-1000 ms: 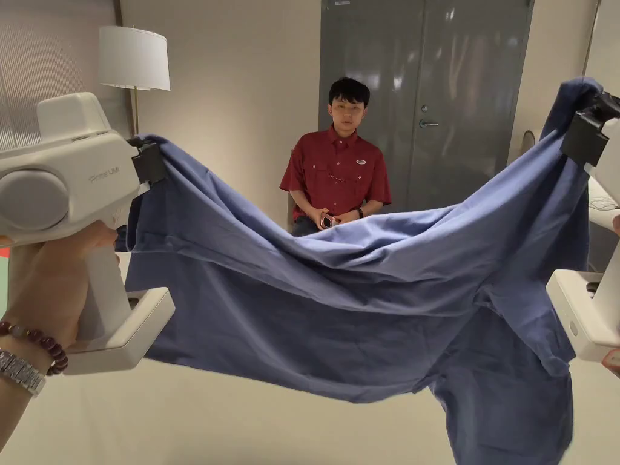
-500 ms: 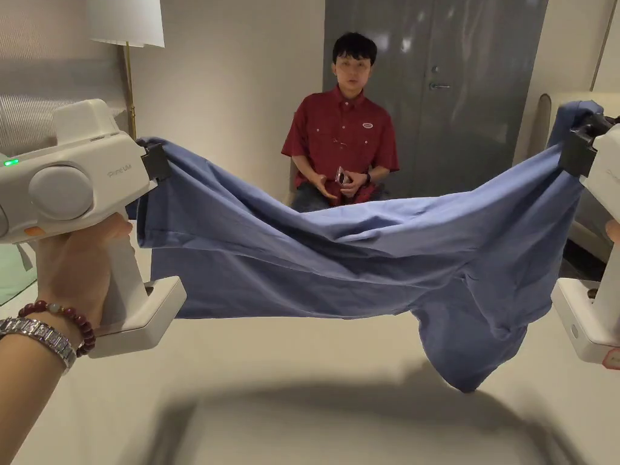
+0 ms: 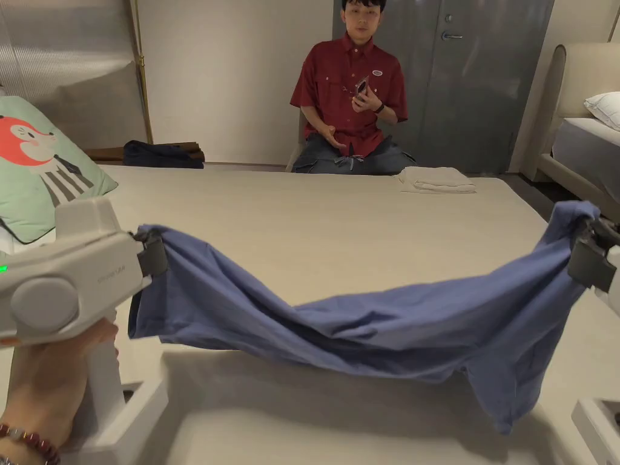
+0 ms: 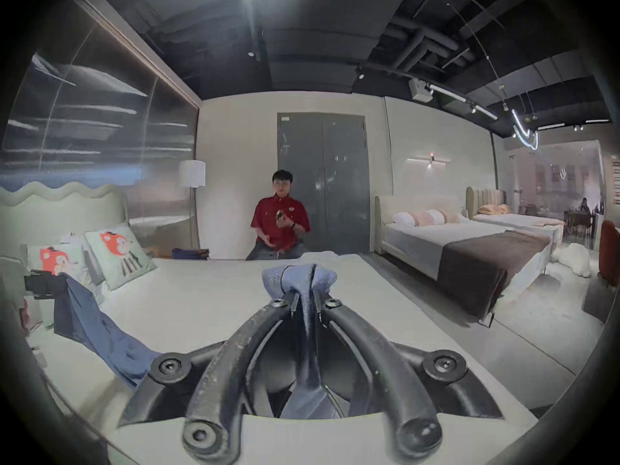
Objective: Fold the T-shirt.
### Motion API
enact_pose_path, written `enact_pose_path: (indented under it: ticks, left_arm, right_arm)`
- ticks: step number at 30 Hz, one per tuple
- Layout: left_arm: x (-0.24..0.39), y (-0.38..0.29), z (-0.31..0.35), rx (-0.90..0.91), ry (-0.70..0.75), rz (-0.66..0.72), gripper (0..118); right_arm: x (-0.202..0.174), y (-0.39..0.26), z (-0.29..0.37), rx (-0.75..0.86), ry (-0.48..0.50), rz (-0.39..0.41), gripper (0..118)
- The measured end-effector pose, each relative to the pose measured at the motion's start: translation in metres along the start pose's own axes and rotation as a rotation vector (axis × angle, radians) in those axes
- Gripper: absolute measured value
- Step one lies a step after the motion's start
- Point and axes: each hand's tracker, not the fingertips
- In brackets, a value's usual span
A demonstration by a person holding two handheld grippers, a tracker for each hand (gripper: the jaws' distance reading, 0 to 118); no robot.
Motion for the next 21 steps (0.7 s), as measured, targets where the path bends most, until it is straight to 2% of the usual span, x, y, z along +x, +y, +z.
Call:
enact_pose_path:
  ticks: [6, 8, 12, 17, 19, 21]
  left_arm:
    - [-0.016, -0.062, 0.08, -0.122, 0.015, 0.05, 0]
    - [-0.02, -0.08, 0.105, -0.16, 0.022, 0.055, 0]
    - [-0.027, -0.115, 0.142, -0.247, 0.053, 0.065, 0]
    - [-0.044, -0.159, 0.151, -0.36, 0.091, 0.068, 0]
    - [-0.048, -0.176, 0.148, -0.409, 0.116, 0.076, 0]
    - [-0.051, -0.188, 0.145, -0.433, 0.128, 0.066, 0]
  right_arm:
    - [0.013, -0.035, 0.078, -0.074, 0.036, -0.03, 4]
    - [0.015, -0.045, 0.101, -0.106, 0.068, -0.03, 4]
    - [0.02, -0.069, 0.138, -0.179, 0.071, -0.025, 4]
    - [0.026, -0.109, 0.148, -0.322, 0.027, -0.025, 4]
    - [0.029, -0.131, 0.139, -0.44, 0.025, 0.001, 4]
    - [0.031, -0.153, 0.132, -0.485, -0.003, 0.024, 4]
